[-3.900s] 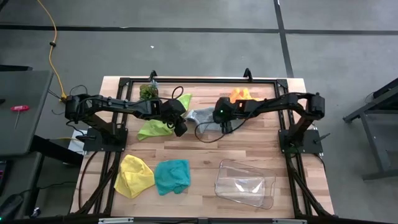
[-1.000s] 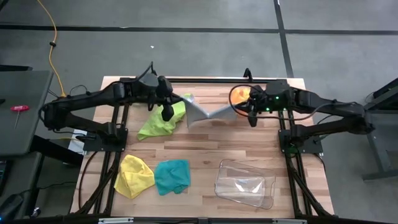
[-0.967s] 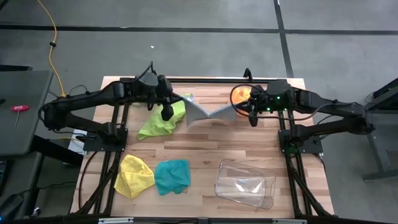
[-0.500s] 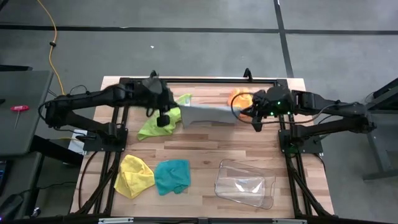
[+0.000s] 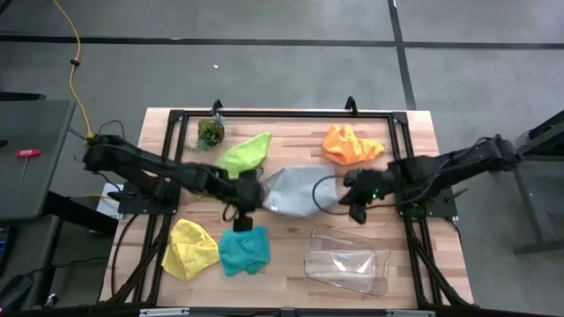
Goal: Fold microfiber towels
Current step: Fold the gray cloth
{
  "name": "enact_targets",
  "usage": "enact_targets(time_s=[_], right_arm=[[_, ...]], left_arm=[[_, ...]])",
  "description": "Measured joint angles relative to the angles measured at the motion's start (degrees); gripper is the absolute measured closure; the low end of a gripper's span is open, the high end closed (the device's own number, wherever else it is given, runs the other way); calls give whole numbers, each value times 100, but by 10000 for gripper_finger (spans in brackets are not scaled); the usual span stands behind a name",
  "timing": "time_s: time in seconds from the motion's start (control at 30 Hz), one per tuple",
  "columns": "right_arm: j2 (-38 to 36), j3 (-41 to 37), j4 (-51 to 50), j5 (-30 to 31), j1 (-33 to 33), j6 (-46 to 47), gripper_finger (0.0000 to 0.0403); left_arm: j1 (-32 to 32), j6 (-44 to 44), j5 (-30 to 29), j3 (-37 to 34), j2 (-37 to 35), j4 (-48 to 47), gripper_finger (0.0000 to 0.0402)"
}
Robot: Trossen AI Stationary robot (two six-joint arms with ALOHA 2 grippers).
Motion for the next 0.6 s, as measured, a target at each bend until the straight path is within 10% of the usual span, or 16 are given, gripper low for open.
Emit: enact_targets(time_s=[0.3, 0.6], right_arm=[[-56, -83, 229, -71, 553, 1005, 403], [-96, -85, -372, 582, -51, 2093, 403]], left_arm=[[-535, -1236, 968, -7, 679, 776, 401], [89, -1176, 556, -4, 632, 845, 401]])
